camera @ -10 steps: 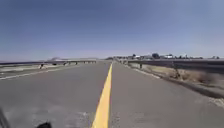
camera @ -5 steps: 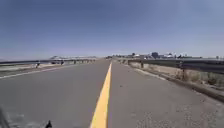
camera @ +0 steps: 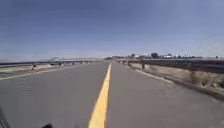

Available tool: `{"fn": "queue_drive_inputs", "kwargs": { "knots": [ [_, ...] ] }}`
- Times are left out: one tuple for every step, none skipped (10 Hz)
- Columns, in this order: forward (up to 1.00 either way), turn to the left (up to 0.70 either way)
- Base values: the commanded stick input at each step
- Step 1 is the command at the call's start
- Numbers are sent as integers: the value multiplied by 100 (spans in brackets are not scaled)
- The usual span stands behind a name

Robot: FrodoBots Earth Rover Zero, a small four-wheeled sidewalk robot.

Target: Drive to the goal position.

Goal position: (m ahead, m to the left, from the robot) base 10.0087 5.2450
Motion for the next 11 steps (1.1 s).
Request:
{"fn": "queue_drive_inputs", "kwargs": {
  "knots": [
    [85,0],
    [85,0],
    [85,0],
    [85,0],
    [85,0],
    [85,0],
    [85,0],
    [85,0],
    [85,0],
    [85,0],
    [85,0]
  ]
}}
